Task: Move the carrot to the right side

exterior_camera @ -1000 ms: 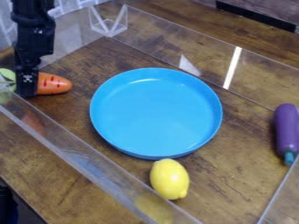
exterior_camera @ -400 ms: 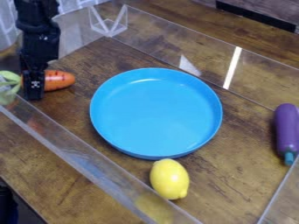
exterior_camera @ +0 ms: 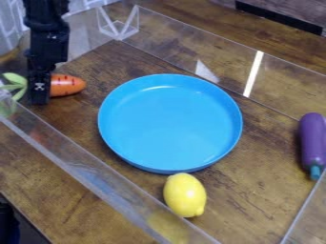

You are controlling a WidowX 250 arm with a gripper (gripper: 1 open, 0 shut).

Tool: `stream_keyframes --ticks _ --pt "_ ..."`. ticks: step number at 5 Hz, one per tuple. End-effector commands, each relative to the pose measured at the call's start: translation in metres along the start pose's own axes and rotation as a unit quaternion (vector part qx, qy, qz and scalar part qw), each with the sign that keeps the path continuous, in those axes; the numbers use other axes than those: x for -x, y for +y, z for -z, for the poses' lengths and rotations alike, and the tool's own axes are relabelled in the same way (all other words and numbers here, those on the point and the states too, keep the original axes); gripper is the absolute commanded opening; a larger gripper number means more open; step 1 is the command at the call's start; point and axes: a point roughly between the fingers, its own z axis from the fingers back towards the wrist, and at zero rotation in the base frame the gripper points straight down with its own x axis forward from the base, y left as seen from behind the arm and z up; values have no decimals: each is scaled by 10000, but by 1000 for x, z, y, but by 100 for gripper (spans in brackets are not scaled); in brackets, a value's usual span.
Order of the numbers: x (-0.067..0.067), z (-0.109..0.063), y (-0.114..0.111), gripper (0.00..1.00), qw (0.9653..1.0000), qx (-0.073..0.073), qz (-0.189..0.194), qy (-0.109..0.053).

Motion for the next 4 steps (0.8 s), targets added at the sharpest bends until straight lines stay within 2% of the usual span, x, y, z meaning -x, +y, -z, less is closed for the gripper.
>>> stream_keyframes --ticks 1,4 --pt "-10 -3 -1 0 9995 -91 289 -130" --pt "-14 -6 -1 0 9961 -132 833 -265"
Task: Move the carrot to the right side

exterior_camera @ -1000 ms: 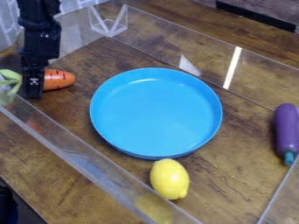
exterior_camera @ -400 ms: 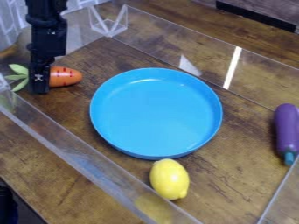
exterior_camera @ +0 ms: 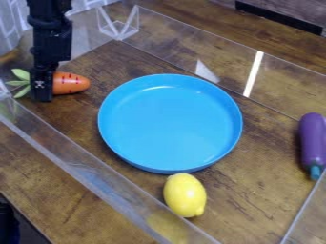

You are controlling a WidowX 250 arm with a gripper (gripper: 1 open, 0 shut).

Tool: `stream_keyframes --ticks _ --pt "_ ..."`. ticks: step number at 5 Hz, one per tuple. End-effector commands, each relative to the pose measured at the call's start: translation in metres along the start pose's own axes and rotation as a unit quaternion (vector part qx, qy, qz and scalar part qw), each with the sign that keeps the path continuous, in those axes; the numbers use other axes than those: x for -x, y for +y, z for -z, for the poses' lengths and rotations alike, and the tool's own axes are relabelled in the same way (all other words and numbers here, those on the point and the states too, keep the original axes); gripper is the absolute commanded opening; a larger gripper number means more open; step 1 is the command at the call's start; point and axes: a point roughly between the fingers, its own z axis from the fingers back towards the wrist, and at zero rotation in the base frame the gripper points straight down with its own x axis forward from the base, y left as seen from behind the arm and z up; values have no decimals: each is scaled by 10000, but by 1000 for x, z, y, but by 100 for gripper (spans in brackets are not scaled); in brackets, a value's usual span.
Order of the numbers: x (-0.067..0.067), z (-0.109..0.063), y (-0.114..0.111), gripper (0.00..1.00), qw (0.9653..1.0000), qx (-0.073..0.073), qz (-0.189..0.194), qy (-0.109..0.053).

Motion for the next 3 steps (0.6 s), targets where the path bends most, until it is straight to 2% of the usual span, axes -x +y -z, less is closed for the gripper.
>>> stream_keyframes --ticks 1,2,3 --pt "-10 -5 1 0 9992 -79 368 -103" --pt "-11 -3 4 0 9984 -96 534 -131" --pt "-13 -2 6 100 9973 -114 712 -149"
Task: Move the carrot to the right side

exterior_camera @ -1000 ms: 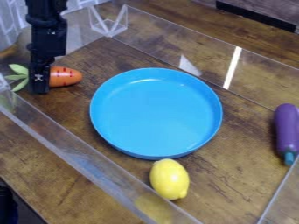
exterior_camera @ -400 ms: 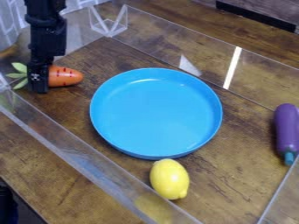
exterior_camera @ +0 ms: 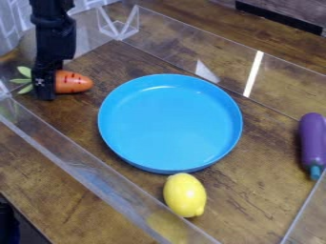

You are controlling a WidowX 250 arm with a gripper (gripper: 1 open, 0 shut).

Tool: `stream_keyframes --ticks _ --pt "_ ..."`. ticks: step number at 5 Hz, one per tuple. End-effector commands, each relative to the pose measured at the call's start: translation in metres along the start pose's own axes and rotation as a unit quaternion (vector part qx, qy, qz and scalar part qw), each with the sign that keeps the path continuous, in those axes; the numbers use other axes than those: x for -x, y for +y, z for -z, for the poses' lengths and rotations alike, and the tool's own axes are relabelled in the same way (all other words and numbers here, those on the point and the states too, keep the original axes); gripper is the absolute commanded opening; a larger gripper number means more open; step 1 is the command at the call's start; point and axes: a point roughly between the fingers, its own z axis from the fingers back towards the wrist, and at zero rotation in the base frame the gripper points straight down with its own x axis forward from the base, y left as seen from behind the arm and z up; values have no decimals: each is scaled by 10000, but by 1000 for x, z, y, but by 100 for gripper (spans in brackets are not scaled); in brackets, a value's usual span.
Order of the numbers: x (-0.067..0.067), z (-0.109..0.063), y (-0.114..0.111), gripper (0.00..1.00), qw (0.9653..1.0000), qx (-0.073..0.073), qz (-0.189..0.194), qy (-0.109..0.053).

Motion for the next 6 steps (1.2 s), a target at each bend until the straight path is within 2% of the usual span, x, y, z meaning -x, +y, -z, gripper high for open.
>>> stream_keyframes --ticks 1,2,4,6 --pt "-7 -9 -1 100 9997 -32 217 -49" --pt "-5 -15 0 100 9996 -28 281 -67" --pt "-1 -10 3 100 9996 -4 270 -99" --pt "-2 -4 8 100 9998 30 144 -125"
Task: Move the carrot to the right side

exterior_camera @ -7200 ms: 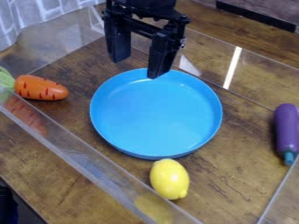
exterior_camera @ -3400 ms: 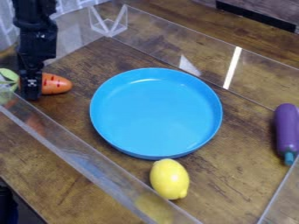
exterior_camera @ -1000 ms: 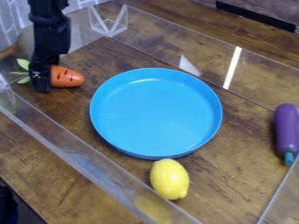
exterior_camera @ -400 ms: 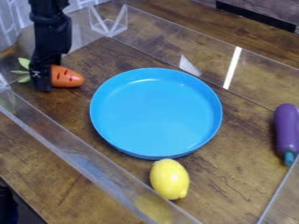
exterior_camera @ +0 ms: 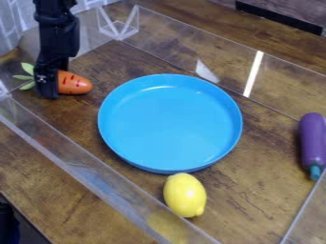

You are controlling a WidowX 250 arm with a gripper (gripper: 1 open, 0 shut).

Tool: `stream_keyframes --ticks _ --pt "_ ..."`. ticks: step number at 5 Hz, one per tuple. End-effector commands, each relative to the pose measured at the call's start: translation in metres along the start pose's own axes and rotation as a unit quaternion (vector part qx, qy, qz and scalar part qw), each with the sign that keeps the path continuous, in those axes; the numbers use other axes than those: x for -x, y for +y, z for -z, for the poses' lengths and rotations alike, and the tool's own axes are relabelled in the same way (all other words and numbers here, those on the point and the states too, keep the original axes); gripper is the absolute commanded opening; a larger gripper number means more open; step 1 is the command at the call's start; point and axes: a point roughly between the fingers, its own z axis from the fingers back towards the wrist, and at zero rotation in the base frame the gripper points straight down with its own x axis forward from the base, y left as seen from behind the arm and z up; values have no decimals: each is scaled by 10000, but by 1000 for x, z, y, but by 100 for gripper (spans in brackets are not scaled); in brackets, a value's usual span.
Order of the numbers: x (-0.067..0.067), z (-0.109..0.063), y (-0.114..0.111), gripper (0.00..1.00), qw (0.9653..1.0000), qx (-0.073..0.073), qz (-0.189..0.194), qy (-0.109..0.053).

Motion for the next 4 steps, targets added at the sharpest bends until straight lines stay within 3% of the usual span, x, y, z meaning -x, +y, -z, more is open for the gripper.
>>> stream_keyframes --ticks 1,4 --pt "-1 -1 4 100 9999 -33 -90 -34" --pt "-9 2 4 100 9987 9 -499 -45"
